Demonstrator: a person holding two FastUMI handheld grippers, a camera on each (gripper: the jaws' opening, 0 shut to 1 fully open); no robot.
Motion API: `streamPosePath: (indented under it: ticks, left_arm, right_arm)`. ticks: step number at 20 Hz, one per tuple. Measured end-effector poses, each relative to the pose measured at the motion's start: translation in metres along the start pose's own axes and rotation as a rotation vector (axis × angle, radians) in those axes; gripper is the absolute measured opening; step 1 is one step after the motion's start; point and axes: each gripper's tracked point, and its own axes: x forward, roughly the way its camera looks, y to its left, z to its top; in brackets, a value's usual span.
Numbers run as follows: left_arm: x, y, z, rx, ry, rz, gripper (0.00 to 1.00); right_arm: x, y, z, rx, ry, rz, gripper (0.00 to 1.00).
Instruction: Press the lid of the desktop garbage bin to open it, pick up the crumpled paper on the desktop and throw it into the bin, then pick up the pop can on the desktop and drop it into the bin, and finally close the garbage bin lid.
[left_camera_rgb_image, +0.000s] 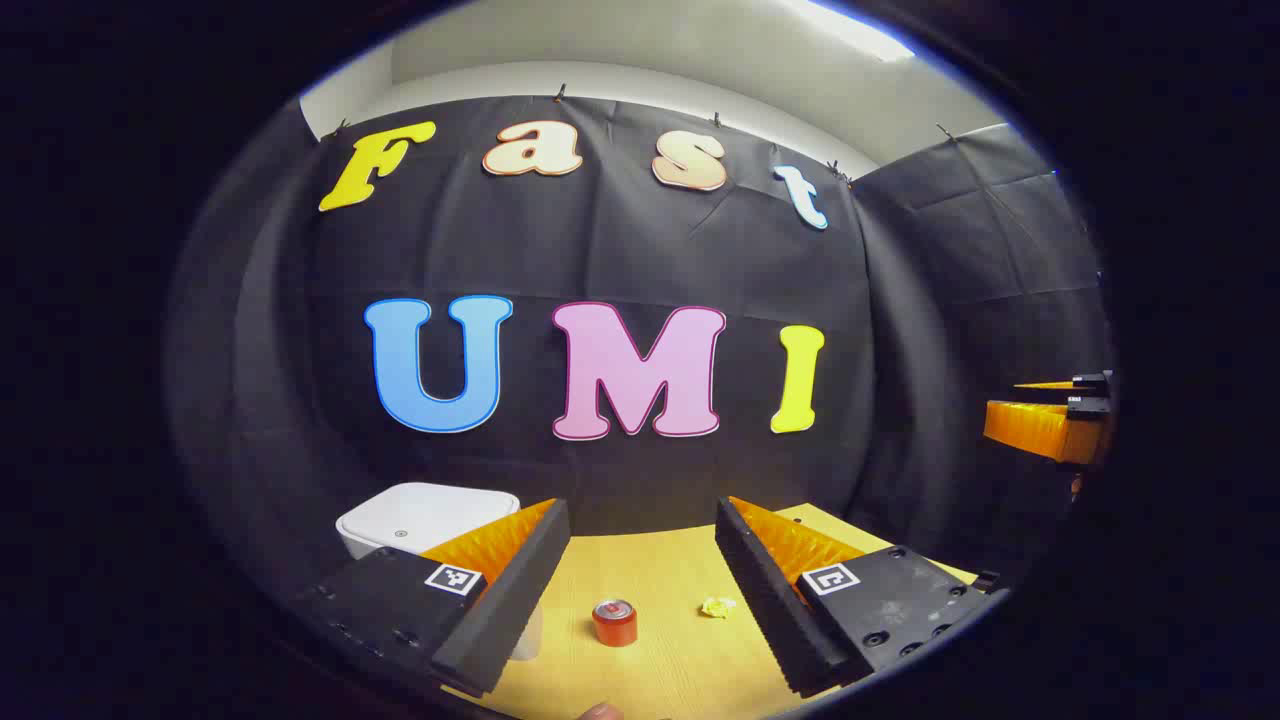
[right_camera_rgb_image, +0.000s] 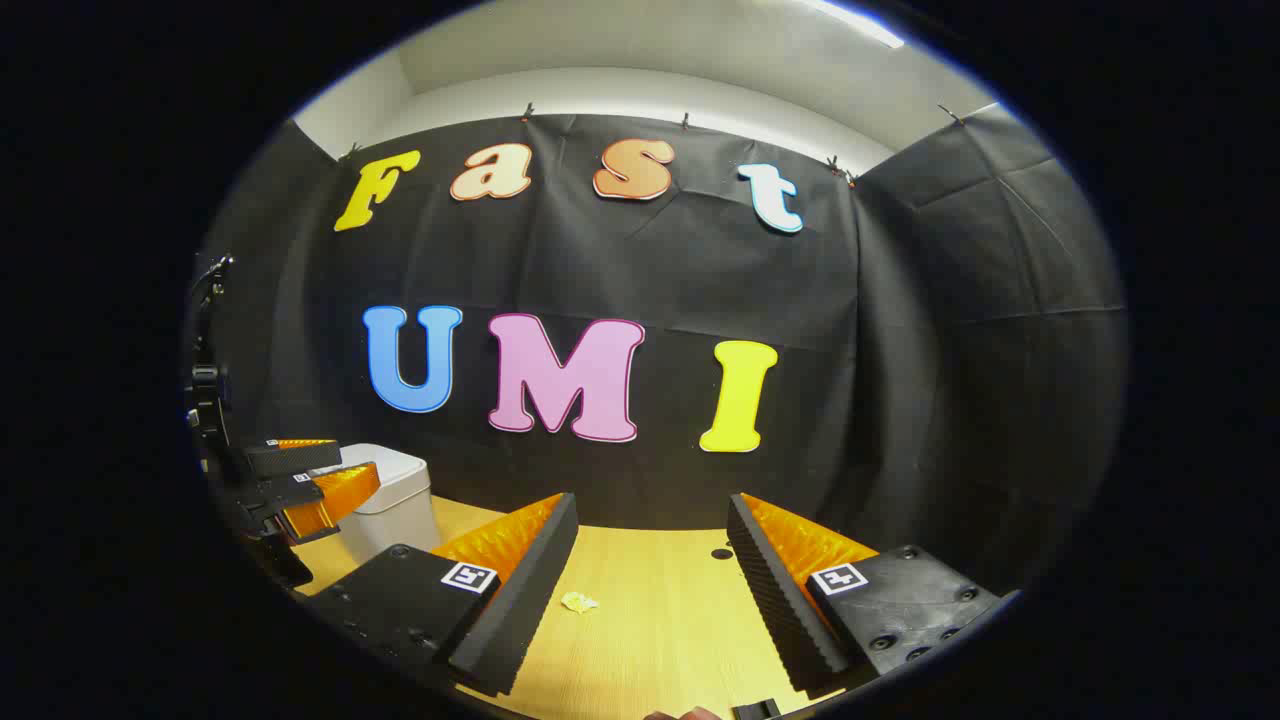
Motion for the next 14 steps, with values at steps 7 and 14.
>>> streamPosePath:
  ticks: [7,14]
  left_arm:
    - [0.017,-0.035,-0.002,-0.024,0.015,-0.087,1.00]
    - [0.031,-0.072,0.001,-0.023,0.005,-0.158,1.00]
  right_arm:
    - [-0.001,-0.010,0.021,-0.003,-0.016,-0.027,0.98]
    - [-0.006,-0.030,0.020,0.001,-0.012,-0.070,0.98]
